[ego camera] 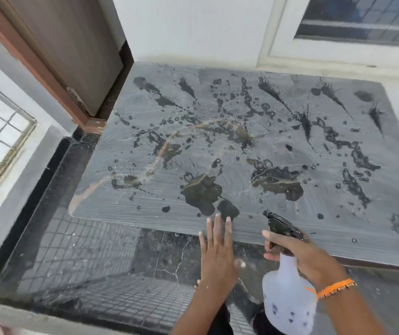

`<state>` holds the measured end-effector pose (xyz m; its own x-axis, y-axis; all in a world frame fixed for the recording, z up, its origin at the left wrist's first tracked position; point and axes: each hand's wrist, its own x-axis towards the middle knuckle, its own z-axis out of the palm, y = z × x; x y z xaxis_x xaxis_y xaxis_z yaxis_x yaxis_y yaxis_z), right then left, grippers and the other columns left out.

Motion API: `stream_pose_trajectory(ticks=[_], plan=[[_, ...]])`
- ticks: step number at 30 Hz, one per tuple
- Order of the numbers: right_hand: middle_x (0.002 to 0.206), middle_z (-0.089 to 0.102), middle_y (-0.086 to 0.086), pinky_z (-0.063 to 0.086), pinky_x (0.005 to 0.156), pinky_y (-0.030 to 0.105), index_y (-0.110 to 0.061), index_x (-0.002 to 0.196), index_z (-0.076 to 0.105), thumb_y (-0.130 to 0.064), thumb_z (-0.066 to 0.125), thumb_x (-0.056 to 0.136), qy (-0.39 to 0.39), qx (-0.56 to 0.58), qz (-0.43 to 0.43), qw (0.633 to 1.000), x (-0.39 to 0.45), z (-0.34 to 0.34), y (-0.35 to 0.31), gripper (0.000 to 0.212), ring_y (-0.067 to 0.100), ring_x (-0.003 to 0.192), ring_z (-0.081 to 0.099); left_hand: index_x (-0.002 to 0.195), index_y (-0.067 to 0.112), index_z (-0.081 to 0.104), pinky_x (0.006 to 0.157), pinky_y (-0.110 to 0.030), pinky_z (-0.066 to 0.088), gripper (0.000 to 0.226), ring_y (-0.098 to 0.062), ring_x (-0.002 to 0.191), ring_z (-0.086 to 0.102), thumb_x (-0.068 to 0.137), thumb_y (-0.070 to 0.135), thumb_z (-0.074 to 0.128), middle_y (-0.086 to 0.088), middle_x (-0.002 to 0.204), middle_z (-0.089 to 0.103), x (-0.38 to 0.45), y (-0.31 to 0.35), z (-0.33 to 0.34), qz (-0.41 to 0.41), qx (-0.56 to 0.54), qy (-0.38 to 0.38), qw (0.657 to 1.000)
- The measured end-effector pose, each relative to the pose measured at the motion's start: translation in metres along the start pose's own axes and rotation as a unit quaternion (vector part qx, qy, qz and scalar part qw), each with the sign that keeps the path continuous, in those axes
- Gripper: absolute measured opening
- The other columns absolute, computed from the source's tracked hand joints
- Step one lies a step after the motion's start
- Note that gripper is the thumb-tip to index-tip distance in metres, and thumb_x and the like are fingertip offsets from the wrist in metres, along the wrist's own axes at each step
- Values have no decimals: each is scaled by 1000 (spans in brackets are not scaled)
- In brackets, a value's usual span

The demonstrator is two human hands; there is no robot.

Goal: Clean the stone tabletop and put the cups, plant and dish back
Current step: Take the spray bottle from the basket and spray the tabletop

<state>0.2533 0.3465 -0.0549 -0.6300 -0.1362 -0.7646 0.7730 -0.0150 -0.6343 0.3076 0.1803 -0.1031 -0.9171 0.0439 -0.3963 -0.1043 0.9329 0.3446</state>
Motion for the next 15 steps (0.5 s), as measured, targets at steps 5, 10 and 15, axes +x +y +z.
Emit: stream_pose_trajectory(ticks=[5, 10, 15], plan=[[78, 60, 15, 57, 69, 37, -1, 86, 63, -10, 71, 73, 51, 117, -34, 991, -19, -49, 22, 17, 26, 79, 60, 140, 29, -26, 106, -44, -24, 87, -27, 126, -44, 92, 31, 47, 3, 143, -39, 9, 38, 7, 97, 34, -29, 994], [54, 49, 7, 56, 52, 27, -4, 64, 58, -15, 71, 80, 178, 168, 16, 970, -21, -96, 34, 24, 19, 54, 47, 142, 29, -23, 107, -42, -22, 81, -25, 123, -43, 95, 29, 42, 5, 142, -38, 15, 84, 19, 151, 65, -56, 985], [65, 58, 9, 60, 64, 31, -3, 74, 63, -19, 78, 66, 138, 225, -20, 964, -40, -159, 48, 24, 19, 61, 57, 144, 26, -21, 106, -41, -23, 79, -24, 124, -43, 96, 31, 42, 1, 149, -32, 15, 133, 36, 179, 84, -78, 977]])
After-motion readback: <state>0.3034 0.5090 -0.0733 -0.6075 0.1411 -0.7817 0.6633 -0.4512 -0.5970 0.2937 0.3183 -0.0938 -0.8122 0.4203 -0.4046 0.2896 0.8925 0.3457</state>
